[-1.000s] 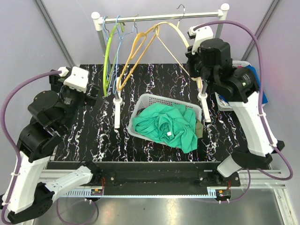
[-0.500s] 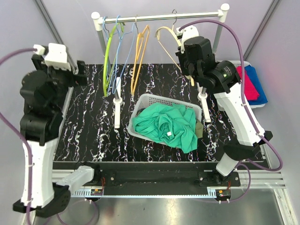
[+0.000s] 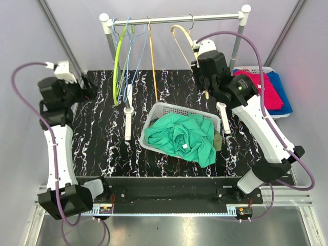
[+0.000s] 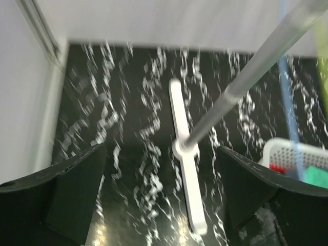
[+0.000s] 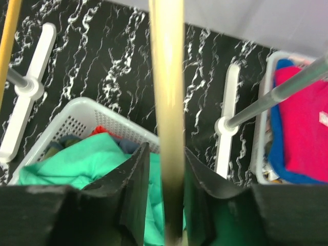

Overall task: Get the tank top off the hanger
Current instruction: Place the hanger at the clothesline, then reset both arms

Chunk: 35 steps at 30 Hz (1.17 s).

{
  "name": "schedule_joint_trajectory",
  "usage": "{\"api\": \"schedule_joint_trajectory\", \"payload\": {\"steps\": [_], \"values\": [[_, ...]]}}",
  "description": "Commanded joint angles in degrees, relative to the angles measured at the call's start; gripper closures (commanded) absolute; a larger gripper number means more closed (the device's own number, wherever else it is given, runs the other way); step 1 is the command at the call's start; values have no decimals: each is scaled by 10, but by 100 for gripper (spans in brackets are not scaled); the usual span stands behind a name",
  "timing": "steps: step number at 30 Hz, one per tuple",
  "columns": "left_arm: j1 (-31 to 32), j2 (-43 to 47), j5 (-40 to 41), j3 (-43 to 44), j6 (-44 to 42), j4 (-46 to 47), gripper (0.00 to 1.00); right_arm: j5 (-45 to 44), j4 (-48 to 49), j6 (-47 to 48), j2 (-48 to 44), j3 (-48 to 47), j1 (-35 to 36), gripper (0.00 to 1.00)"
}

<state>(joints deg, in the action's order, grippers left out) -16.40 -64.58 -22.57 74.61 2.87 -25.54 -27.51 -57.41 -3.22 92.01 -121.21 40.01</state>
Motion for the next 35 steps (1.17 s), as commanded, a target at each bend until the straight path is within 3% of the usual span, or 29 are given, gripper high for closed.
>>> {"api": "schedule_joint_trajectory", "payload": {"steps": [1,6,12,13,19,24,35], "values": [[21,19,2,-84,45,109,9,28,62,-36,-60,96,-2,59],[51,10,63,-134,56,129,1,35,130,-63,-116,189,-2,24],[73,5,82,-162,49,128,1,78,174,-116,-221,312,-2,13],[75,4,83,-164,45,122,1,86,173,-122,-247,322,-2,2],[77,19,53,-200,28,103,1,79,147,-188,-368,410,-2,0],[90,23,24,-222,27,97,1,13,115,-216,-443,486,-2,0],[102,-42,9,-209,11,37,1,-3,62,-217,-432,476,-3,0]]}}
